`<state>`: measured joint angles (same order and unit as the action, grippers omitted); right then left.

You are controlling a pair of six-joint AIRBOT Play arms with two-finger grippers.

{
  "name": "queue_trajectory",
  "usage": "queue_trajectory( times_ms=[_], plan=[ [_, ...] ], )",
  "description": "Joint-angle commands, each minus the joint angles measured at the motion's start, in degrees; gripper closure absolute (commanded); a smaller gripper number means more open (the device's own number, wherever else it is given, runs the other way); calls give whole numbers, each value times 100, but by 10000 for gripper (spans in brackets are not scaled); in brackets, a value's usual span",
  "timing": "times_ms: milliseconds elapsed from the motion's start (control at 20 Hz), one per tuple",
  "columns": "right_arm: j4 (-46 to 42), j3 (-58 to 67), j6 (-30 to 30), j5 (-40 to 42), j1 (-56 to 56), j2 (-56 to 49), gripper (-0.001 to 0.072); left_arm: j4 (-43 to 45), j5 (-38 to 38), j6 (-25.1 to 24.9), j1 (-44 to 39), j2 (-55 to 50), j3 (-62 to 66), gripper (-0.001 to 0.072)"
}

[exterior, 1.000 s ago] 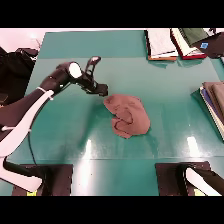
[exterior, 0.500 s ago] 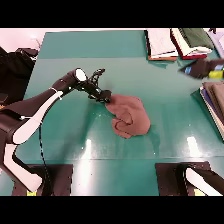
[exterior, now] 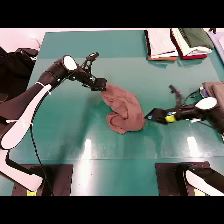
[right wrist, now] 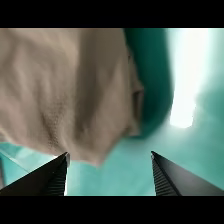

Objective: Fold the shirts.

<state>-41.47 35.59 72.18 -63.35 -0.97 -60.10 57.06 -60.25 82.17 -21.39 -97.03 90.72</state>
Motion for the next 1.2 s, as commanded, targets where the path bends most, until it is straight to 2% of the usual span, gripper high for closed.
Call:
queue_trajectory(
  times_ms=[0,50,150,250,350,500,750,950,1150],
  plan=[
    [737,-299,-245,1003,-905,-708,215,42,-90,-13,13,39,28,681],
    [697,-179,-297,1220,-1139,-894,349,42,-118,-15,13,39,28,681],
    [697,142,-529,1427,-1438,-1139,695,83,-162,-15,13,114,31,682],
    [546,592,-686,1200,-1443,-1080,692,317,-57,-13,15,498,35,682],
    [-37,1187,-645,691,-1224,-586,693,732,96,-15,15,1211,66,682],
    [-726,2299,-190,-61,-656,402,693,1342,57,-20,13,2446,422,682],
    [-964,3967,411,-699,96,1414,693,1327,131,-22,13,4002,667,682],
    [-975,4476,573,-1217,151,1255,694,1322,-258,-125,11,4094,564,682],
    [-1189,3866,649,-1279,-76,748,694,1346,-763,-195,-55,3650,-247,682]
  ],
)
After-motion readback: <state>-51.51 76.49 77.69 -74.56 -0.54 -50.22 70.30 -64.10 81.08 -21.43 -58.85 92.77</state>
